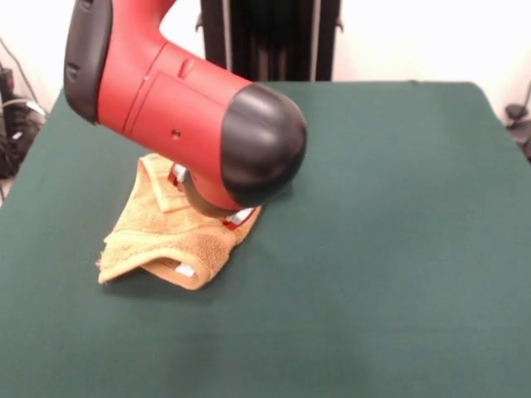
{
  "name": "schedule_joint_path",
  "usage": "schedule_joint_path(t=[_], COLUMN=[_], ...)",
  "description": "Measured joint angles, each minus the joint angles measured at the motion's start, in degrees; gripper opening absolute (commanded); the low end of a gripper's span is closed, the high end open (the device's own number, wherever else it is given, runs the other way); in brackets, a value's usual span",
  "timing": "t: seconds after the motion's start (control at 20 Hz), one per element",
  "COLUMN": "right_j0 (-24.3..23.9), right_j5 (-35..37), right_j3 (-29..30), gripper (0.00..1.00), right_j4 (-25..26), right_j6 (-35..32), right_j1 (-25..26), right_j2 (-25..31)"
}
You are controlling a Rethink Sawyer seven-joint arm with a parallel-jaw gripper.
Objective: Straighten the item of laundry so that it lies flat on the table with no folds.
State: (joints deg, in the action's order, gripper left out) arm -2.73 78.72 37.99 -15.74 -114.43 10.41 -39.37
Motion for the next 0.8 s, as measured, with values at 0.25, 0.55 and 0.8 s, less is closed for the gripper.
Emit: schedule_joint_path(t=[0.25, 0.55, 0.8], right_j0=[0.72, 0.65, 0.37], right_j5=[-0.69, -0.81, -0.8], right_j3=[0.0, -0.01, -0.01], gripper=[1.0, 1.0, 1.0], right_j4=[2.65, 5.92, 9.25], right_j6=[0.0, 0.0, 0.0], right_j1=[-0.03, 0.45, 1.28], right_j2=[-0.08, -1.06, -2.08])
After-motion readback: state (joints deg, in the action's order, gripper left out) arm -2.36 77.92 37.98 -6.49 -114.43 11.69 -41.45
